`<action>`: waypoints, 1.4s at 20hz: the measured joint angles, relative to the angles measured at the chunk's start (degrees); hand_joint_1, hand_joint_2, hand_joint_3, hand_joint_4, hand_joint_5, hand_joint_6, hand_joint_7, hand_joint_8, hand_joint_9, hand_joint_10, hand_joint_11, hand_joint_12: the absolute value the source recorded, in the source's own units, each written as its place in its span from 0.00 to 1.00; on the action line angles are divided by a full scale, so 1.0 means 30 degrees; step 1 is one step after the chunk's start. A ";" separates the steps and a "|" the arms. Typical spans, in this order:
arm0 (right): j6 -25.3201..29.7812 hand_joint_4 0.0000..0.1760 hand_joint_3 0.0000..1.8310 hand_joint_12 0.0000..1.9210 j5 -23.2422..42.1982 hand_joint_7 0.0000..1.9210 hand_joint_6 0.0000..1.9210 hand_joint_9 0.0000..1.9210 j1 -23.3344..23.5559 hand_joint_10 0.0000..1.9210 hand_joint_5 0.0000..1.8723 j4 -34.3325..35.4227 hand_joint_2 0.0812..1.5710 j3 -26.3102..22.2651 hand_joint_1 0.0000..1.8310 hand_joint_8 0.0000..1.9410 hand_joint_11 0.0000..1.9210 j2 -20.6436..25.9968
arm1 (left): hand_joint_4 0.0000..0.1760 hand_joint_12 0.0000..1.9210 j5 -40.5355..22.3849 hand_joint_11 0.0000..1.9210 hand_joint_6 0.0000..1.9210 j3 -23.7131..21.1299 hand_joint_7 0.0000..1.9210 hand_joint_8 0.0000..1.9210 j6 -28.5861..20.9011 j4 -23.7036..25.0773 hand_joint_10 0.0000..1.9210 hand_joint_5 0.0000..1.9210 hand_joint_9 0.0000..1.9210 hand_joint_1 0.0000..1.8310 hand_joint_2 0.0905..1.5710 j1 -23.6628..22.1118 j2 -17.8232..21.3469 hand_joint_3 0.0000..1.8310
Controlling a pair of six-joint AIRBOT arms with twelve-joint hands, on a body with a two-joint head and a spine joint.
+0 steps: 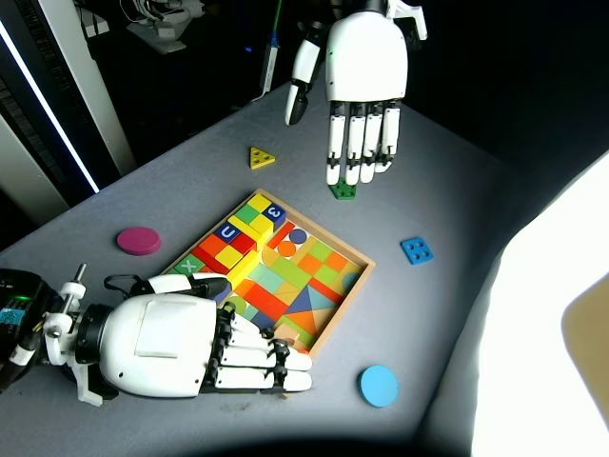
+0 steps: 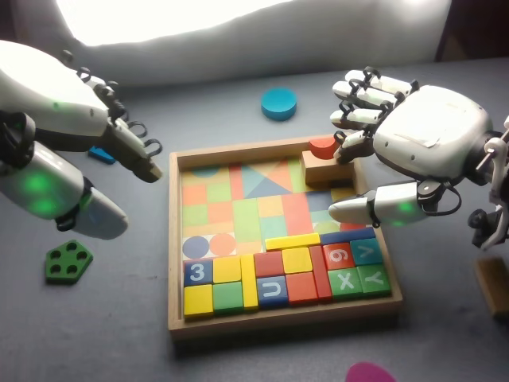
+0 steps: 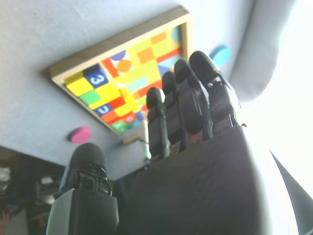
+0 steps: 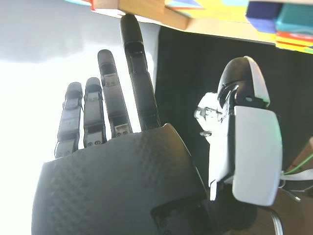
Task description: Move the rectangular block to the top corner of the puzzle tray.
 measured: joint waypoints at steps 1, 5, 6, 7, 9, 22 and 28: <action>0.0226 0.07 0.00 0.00 0.0073 0.18 0.12 0.00 0.0007 0.00 0.41 -0.0044 0.63 0.0291 0.00 0.01 0.00 -0.0138 | 0.25 0.53 0.0022 0.00 0.00 -0.0160 0.18 0.00 0.0007 0.0197 0.00 0.18 0.19 0.06 0.78 0.0000 0.0000 0.00; 0.0277 0.06 0.00 0.00 0.0066 0.18 0.12 0.00 0.0022 0.00 0.42 0.0000 0.63 0.0590 0.00 0.01 0.00 -0.0197 | 0.27 0.52 0.0000 0.00 0.00 -0.0350 0.17 0.00 -0.0007 0.0277 0.00 0.18 0.18 0.07 0.78 0.0000 0.0000 0.00; 0.0277 0.09 0.00 0.00 0.0066 0.17 0.12 0.00 0.0022 0.00 0.42 0.0007 0.63 0.0605 0.00 0.00 0.00 -0.0197 | 0.28 0.52 0.0000 0.00 0.00 -0.0342 0.17 0.00 0.0000 0.0321 0.00 0.18 0.19 0.07 0.78 0.0000 0.0007 0.00; 0.0270 0.07 0.00 0.00 0.0066 0.18 0.12 0.00 0.0022 0.00 0.42 0.0036 0.63 0.0605 0.00 0.01 0.00 -0.0197 | 0.26 0.53 0.0000 0.00 0.00 -0.0328 0.18 0.00 -0.0007 0.0321 0.00 0.17 0.19 0.06 0.78 0.0000 0.0007 0.00; 0.0262 0.04 0.00 0.00 0.0058 0.18 0.12 0.00 0.0029 0.00 0.41 0.0044 0.63 0.0612 0.00 0.01 0.00 -0.0197 | 0.26 0.52 0.0000 0.00 0.00 -0.0328 0.18 0.00 -0.0015 0.0313 0.00 0.17 0.18 0.07 0.78 0.0000 0.0007 0.00; 0.0015 0.03 0.00 0.00 -0.1931 0.17 0.13 0.00 0.0313 0.00 0.41 0.0328 0.63 0.0262 0.00 0.01 0.00 0.0408 | 0.25 0.53 -0.0029 0.00 0.00 -0.0270 0.17 0.00 -0.0131 0.0321 0.00 0.16 0.18 0.06 0.78 0.0000 0.0007 0.00; -0.0051 0.01 0.00 0.00 -0.1953 0.19 0.13 0.00 0.0780 0.00 0.41 0.0153 0.64 -0.0219 0.00 0.01 0.00 0.0576 | 0.27 0.53 0.0029 0.01 0.00 -0.0270 0.18 0.00 -0.0160 0.0262 0.00 0.18 0.19 0.08 0.77 0.0000 -0.0051 0.00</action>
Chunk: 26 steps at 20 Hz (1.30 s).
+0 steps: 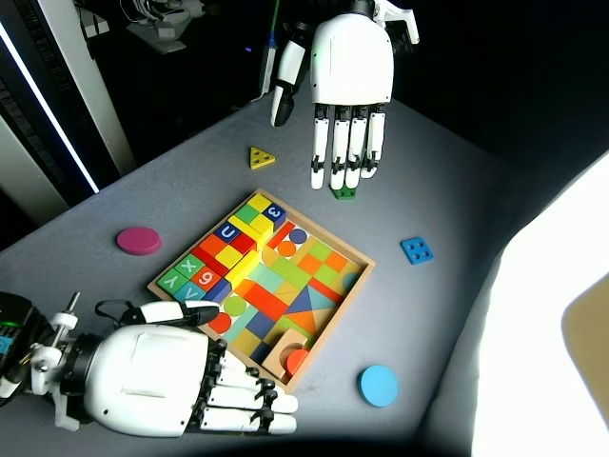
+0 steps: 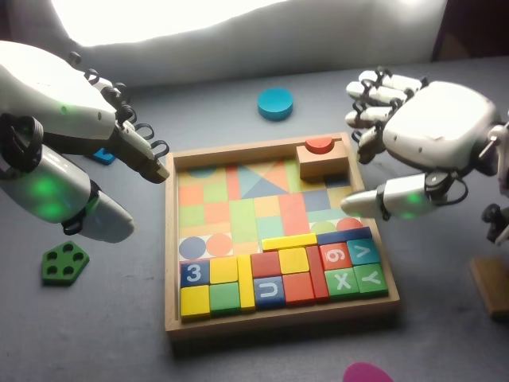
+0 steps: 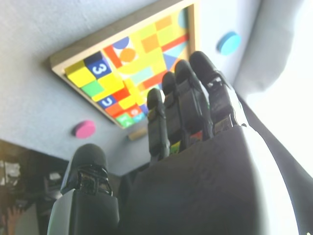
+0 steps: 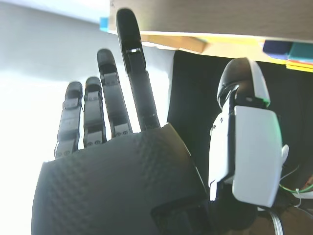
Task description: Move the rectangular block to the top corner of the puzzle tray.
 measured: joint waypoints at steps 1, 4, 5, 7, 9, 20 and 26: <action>0.0000 0.09 0.00 0.00 0.0044 0.19 0.13 0.00 0.0248 0.00 0.41 0.0029 0.64 -0.0138 0.00 0.01 0.00 0.0102 | 0.29 0.54 -0.0007 0.01 0.01 0.0000 0.19 0.00 0.0000 0.0000 0.00 0.18 0.19 0.08 0.77 0.0000 0.0000 0.00; -0.0044 0.00 0.00 0.00 0.0372 0.20 0.12 0.00 0.0758 0.00 0.40 -0.0277 0.64 -0.0605 0.00 0.02 0.00 0.0299 | 0.26 0.53 0.0000 0.00 0.00 0.0000 0.18 0.00 0.0007 -0.0007 0.00 0.17 0.18 0.07 0.77 0.0000 0.0000 0.00; -0.0044 0.04 0.00 0.00 0.0357 0.17 0.13 0.00 0.0772 0.00 0.41 -0.0430 0.63 -0.0707 0.00 0.00 0.00 0.0291 | 0.27 0.53 -0.0007 0.00 0.00 0.0000 0.18 0.00 0.0000 -0.0015 0.00 0.17 0.19 0.07 0.77 0.0000 0.0000 0.00; -0.0051 0.08 0.00 0.00 0.0277 0.18 0.12 0.00 0.0772 0.00 0.40 -0.0889 0.64 -0.0743 0.00 0.01 0.00 0.0197 | 0.28 0.54 0.0000 0.00 0.00 0.0000 0.18 0.00 0.0000 -0.0007 0.00 0.18 0.19 0.05 0.78 0.0000 0.0000 0.00; -0.0051 0.16 0.00 0.00 0.0284 0.19 0.13 0.00 0.0772 0.00 0.41 -0.1384 0.63 -0.0743 0.00 0.01 0.00 0.0087 | 0.30 0.53 -0.0015 0.00 0.00 -0.0007 0.18 0.00 0.0000 0.0000 0.00 0.17 0.19 0.04 0.78 0.0000 0.0000 0.00; -0.0211 0.08 0.00 0.00 0.0503 0.17 0.13 0.00 0.0503 0.00 0.40 -0.1676 0.64 -0.0015 0.00 0.01 0.00 -0.1209 | 0.26 0.54 0.0000 0.01 0.00 -0.0073 0.18 0.00 -0.0022 -0.0015 0.01 0.18 0.19 0.07 0.77 -0.0007 0.0000 0.00; -0.0204 0.08 0.00 0.00 0.0444 0.18 0.13 0.00 0.0379 0.00 0.41 -0.1668 0.63 0.0204 0.00 0.01 0.00 -0.1078 | 0.24 0.53 -0.0007 0.00 0.01 -0.0080 0.19 0.00 -0.0022 -0.0007 0.00 0.18 0.19 0.08 0.78 -0.0007 0.0000 0.00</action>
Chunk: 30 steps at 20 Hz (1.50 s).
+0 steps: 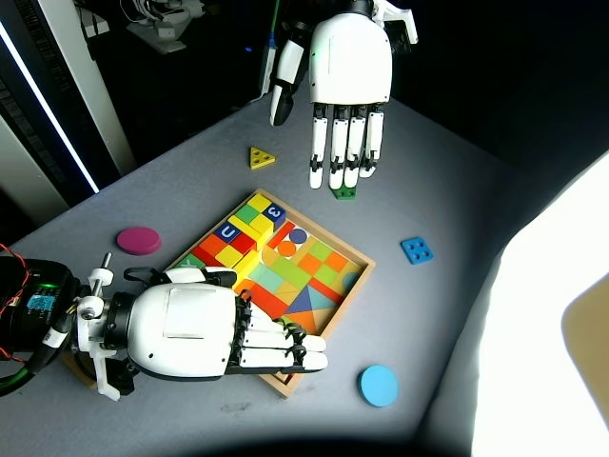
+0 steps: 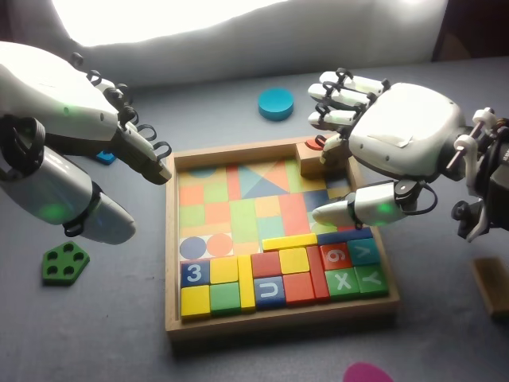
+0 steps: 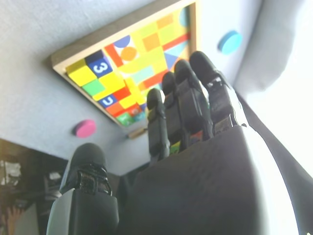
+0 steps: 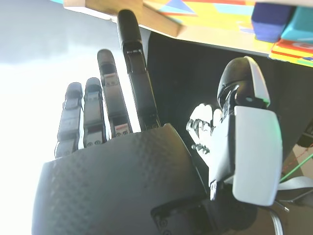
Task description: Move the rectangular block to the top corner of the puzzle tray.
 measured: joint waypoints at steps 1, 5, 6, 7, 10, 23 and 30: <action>0.0000 0.07 0.00 0.00 0.0000 0.19 0.13 0.00 -0.0044 0.00 0.41 -0.0022 0.64 0.0015 0.00 0.01 0.00 0.0044 | 0.24 0.51 -0.0007 0.00 0.00 0.0000 0.17 0.00 0.0000 0.0007 0.00 0.16 0.18 0.06 0.78 -0.0015 0.0000 0.00; 0.0000 0.07 0.00 0.00 -0.0022 0.19 0.13 0.00 -0.0117 0.00 0.41 0.0000 0.63 0.0058 0.00 0.01 0.00 0.0138 | 0.29 0.54 0.0007 0.00 0.00 0.0000 0.18 0.00 -0.0007 0.0000 0.00 0.18 0.19 0.06 0.77 -0.0036 0.0000 0.00; 0.0000 0.07 0.00 0.00 -0.0015 0.19 0.13 0.00 -0.0117 0.00 0.41 -0.0007 0.63 0.0058 0.00 0.01 0.00 0.0138 | 0.29 0.54 0.0007 0.00 0.00 0.0000 0.18 0.00 -0.0007 0.0000 0.00 0.18 0.19 0.06 0.77 -0.0036 0.0000 0.00; 0.0000 0.11 0.00 0.00 -0.0022 0.19 0.13 0.00 -0.0117 0.00 0.42 -0.0007 0.63 0.0058 0.00 0.01 0.00 0.0138 | 0.31 0.53 0.0000 0.00 0.00 0.0000 0.18 0.00 -0.0007 0.0000 0.00 0.17 0.19 0.06 0.78 -0.0036 0.0000 0.00; 0.0000 0.05 0.00 0.00 -0.0029 0.19 0.13 0.00 -0.0109 0.00 0.41 -0.0007 0.63 0.0036 0.00 0.01 0.00 0.0197 | 0.27 0.53 0.0000 0.00 0.00 0.0000 0.18 0.00 -0.0007 0.0000 0.00 0.18 0.19 0.07 0.78 -0.0036 0.0000 0.00; 0.0379 0.14 0.00 0.00 -0.1027 0.16 0.13 0.00 0.2106 0.00 0.41 -0.0007 0.64 -0.4146 0.00 0.01 0.00 0.4852 | 0.23 0.54 -0.0015 0.00 0.00 0.0000 0.19 0.00 -0.0015 0.0007 0.00 0.18 0.20 0.07 0.78 -0.0036 0.0000 0.00; 0.1719 0.00 0.00 0.25 -0.2040 0.24 0.08 0.12 0.3308 0.08 0.36 0.0175 0.67 -0.7686 0.00 0.01 0.00 0.8706 | 0.23 0.57 -0.0015 0.02 0.01 0.0721 0.23 0.00 -0.0015 -0.0058 0.01 0.22 0.24 0.09 0.77 -0.0248 0.0000 0.00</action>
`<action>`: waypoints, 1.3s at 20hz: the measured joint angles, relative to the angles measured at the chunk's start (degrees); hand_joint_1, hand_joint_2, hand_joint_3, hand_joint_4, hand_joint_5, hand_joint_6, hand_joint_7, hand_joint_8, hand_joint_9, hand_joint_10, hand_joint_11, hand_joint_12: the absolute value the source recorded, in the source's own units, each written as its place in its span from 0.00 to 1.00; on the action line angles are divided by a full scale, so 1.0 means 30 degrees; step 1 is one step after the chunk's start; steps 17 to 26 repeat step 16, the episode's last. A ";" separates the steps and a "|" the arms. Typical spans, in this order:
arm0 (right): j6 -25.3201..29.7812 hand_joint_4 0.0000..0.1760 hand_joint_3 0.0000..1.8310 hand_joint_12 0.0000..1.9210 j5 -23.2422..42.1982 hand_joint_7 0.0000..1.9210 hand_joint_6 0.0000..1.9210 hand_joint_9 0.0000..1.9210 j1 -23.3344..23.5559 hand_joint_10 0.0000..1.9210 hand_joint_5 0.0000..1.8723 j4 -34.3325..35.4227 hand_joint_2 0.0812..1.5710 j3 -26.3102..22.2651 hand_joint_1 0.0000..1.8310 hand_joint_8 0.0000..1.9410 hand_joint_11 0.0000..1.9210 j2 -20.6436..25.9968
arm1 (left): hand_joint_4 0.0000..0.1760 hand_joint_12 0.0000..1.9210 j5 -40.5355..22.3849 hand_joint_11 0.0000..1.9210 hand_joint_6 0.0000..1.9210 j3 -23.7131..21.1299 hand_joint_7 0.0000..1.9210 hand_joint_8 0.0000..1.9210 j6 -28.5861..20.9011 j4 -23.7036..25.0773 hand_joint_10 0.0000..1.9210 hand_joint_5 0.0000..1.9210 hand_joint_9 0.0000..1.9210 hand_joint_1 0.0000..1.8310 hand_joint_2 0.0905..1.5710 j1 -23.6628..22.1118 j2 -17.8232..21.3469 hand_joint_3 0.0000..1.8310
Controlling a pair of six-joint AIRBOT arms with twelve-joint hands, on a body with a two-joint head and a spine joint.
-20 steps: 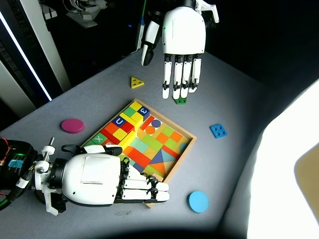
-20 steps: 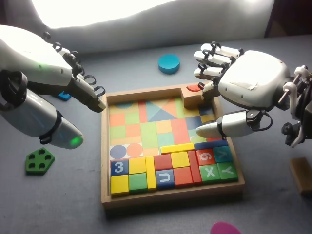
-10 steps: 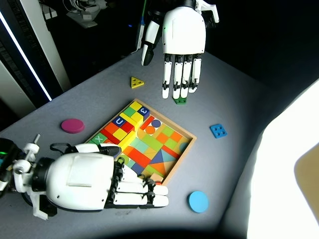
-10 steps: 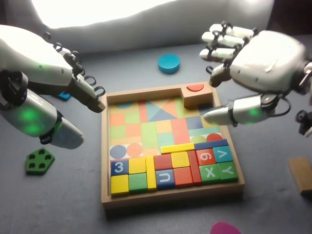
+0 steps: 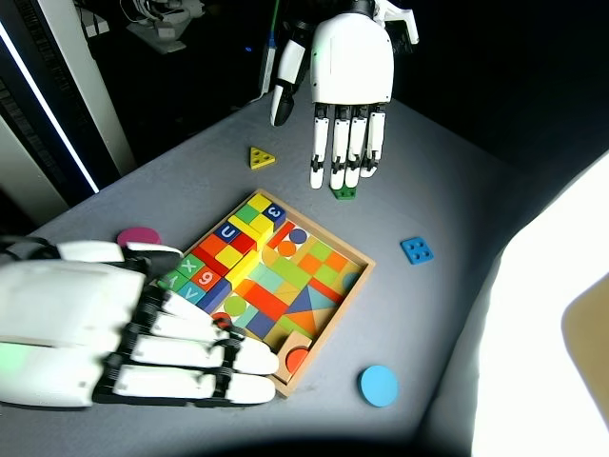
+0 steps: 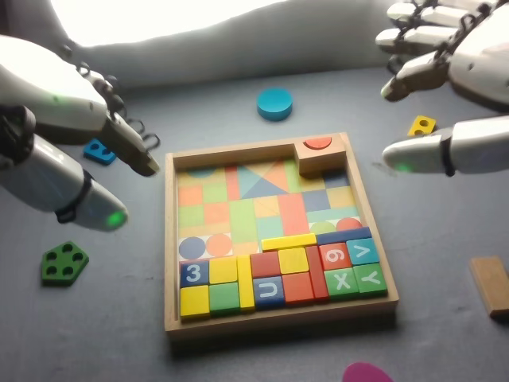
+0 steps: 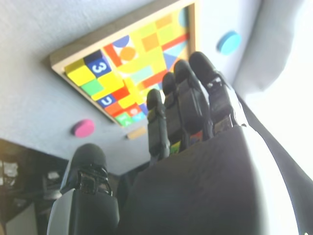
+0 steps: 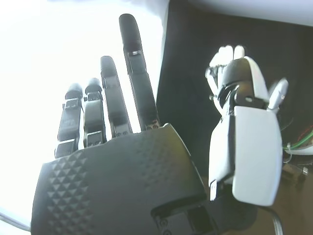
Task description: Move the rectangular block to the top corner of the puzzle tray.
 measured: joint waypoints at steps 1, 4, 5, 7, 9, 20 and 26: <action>0.0015 0.00 0.00 0.52 -0.0233 0.31 0.07 0.17 0.0160 0.12 0.36 0.0306 0.68 -0.0495 0.00 0.02 0.00 0.0481 | 0.20 0.59 0.0044 0.04 0.01 0.0182 0.27 0.00 0.0007 0.0058 0.01 0.25 0.28 0.09 0.77 -0.0022 0.0000 0.00; 0.0022 0.00 0.00 0.90 -0.0678 0.43 0.25 0.23 0.0321 0.52 0.36 0.0379 0.69 -0.1559 0.00 0.11 0.00 0.1457 | 0.00 0.64 -0.0036 0.08 0.01 0.0568 0.40 0.01 0.0051 0.0124 0.03 0.34 0.38 0.12 0.77 -0.0029 0.0000 0.00; 0.0007 0.00 0.00 0.95 -0.0801 0.43 0.36 0.24 0.0444 0.61 0.35 0.0379 0.70 -0.1683 0.00 0.22 0.04 0.1581 | 0.00 0.65 -0.0036 0.10 0.01 0.0619 0.44 0.01 0.0058 0.0095 0.04 0.37 0.42 0.14 0.77 -0.0022 0.0000 0.00; 0.0000 0.00 0.00 1.00 -0.0765 0.37 0.51 0.21 0.0576 0.77 0.33 0.0401 0.70 -0.1785 0.02 0.48 0.07 0.1588 | 0.00 0.66 -0.0051 0.15 0.01 0.0780 0.50 0.02 0.0095 0.0007 0.06 0.41 0.47 0.16 0.77 -0.0022 0.0000 0.00; 0.0007 0.00 0.00 1.00 -0.0750 0.38 0.58 0.22 0.0554 0.86 0.36 0.0379 0.70 -0.1880 0.03 0.64 0.13 0.1581 | 0.00 0.73 -0.0051 0.19 0.00 0.0969 0.55 0.03 0.0109 0.0007 0.25 0.45 0.45 0.16 0.77 -0.0022 0.0000 0.00; 0.0015 0.00 0.00 1.00 -0.0794 0.43 0.67 0.32 0.0517 0.93 0.41 0.0459 0.70 -0.2084 0.05 0.72 0.24 0.1464 | 0.00 0.96 -0.0102 0.24 0.03 0.0714 0.34 0.73 -0.0015 0.0350 0.85 0.57 0.30 0.12 0.78 -0.0291 0.0058 0.00; 0.0015 0.00 0.00 1.00 -0.0794 0.43 0.67 0.32 0.0517 0.93 0.41 0.0459 0.70 -0.2084 0.05 0.72 0.24 0.1464 | 0.00 0.96 -0.0102 0.24 0.03 0.0714 0.34 0.73 -0.0015 0.0350 0.85 0.57 0.30 0.12 0.78 -0.0291 0.0058 0.00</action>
